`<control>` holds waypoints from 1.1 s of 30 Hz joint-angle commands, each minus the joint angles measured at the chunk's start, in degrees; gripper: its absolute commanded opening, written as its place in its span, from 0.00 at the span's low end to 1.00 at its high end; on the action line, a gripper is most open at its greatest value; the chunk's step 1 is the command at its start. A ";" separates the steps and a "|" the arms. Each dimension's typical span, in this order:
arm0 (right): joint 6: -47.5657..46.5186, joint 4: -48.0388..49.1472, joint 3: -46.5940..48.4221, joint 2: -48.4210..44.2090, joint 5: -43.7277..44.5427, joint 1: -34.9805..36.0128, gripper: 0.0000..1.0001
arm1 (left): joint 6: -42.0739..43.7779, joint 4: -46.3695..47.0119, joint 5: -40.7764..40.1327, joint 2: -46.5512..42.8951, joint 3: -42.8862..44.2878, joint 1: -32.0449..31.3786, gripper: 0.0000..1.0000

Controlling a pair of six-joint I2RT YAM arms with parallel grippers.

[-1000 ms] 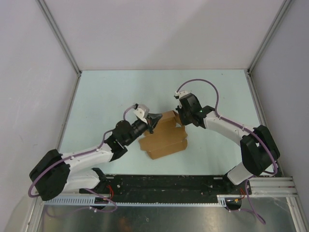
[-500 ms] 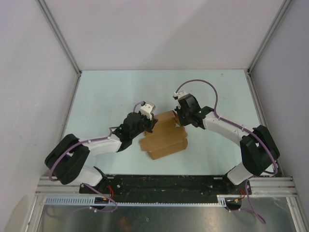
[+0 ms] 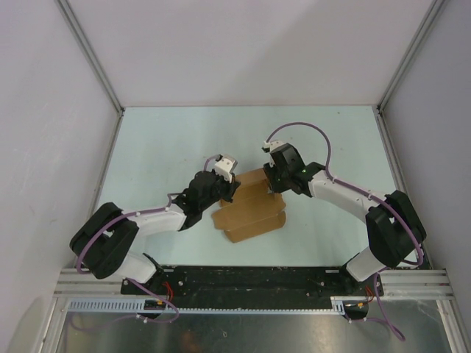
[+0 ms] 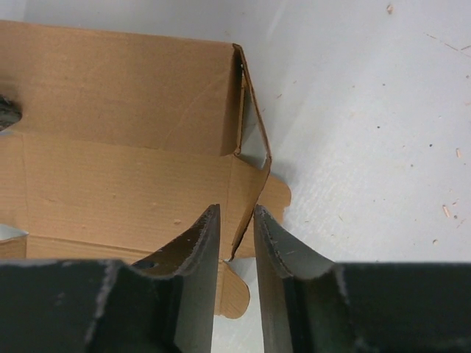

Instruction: Fold the paper box

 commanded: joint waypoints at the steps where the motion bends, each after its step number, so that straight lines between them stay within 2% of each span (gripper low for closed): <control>1: 0.61 0.51 1.76 -0.86 -2.16 0.30 0.32 | 1.49 0.45 -0.40 -0.37 1.48 0.70 0.02; 6: 0.52 1.13 1.76 -1.39 -3.83 -0.40 0.35 | 1.31 0.53 -0.32 -0.45 1.30 0.96 0.02; 16: 1.04 4.55 1.76 -0.25 -12.79 -2.52 0.39 | 0.70 0.53 0.21 -0.28 0.95 1.31 0.02; 28: 3.33 10.88 -0.96 0.29 -20.52 -4.36 0.40 | 0.52 0.62 0.56 -0.01 0.86 1.67 0.02; 33: 0.96 9.83 -2.63 -3.58 -19.31 -7.35 0.40 | 0.35 0.53 0.65 -0.02 0.60 1.67 0.02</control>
